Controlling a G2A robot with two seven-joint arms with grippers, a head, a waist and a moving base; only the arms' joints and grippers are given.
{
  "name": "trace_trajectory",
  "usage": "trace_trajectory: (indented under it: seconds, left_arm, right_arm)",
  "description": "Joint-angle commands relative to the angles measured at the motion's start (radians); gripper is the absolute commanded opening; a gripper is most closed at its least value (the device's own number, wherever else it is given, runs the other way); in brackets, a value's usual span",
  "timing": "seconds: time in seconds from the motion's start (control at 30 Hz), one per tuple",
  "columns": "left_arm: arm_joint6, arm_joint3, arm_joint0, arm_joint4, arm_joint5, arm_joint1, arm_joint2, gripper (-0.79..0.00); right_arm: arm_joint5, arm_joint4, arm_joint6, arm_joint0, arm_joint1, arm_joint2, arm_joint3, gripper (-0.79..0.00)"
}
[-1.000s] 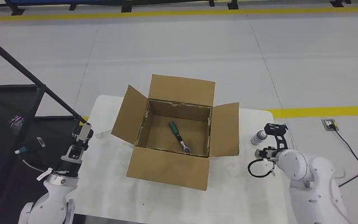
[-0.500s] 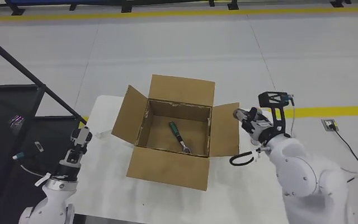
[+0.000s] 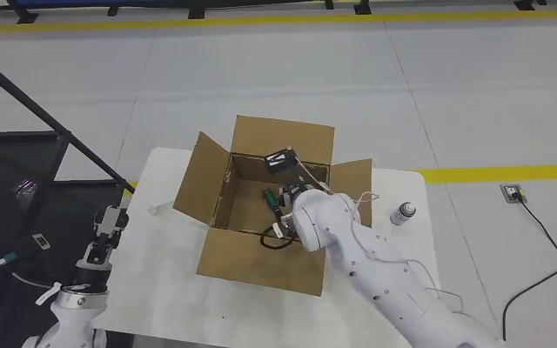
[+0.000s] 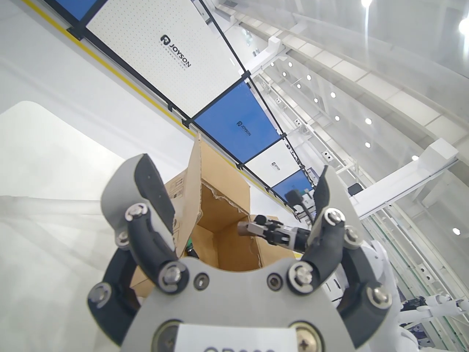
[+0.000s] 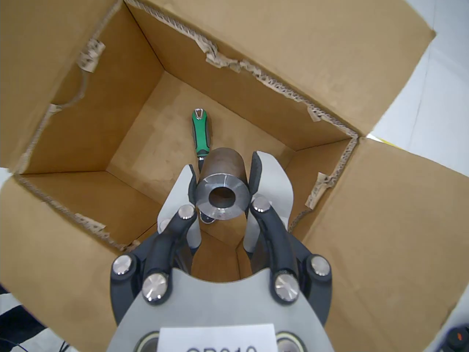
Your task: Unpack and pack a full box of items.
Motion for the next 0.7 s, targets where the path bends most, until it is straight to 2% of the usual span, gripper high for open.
trace_trajectory:
  seconds: [0.0,0.13,0.33,0.4,0.47,0.67]
  left_arm:
    - [0.000,0.000,0.003,-0.005,-0.002,0.000,-0.002,0.000]
    - [-0.004,0.002,0.004,-0.010,-0.006,0.001,-0.006,0.000]
    - [-0.014,0.009,-0.002,-0.015,-0.010,0.003,-0.008,0.000]
    - [-0.017,0.013,-0.006,-0.016,-0.010,0.003,-0.009,0.000]
    - [-0.020,0.017,-0.010,-0.019,-0.010,0.004,-0.009,0.000]
    - [-0.029,0.023,-0.017,-0.022,-0.008,0.005,-0.010,0.000]
  right_arm:
    - [0.017,0.028,-0.020,0.049,-0.035,-0.051,0.146,-0.785]
    - [0.017,0.088,-0.038,0.105,-0.096,-0.110,0.344,-0.785]
    - [-0.008,0.155,-0.082,0.158,-0.171,-0.153,0.565,-0.785]
    - [-0.019,0.173,-0.095,0.171,-0.191,-0.159,0.621,-0.668]
    - [-0.026,0.190,-0.109,0.183,-0.209,-0.160,0.669,-0.496]
    - [-0.049,0.219,-0.145,0.211,-0.250,-0.159,0.766,-0.440]
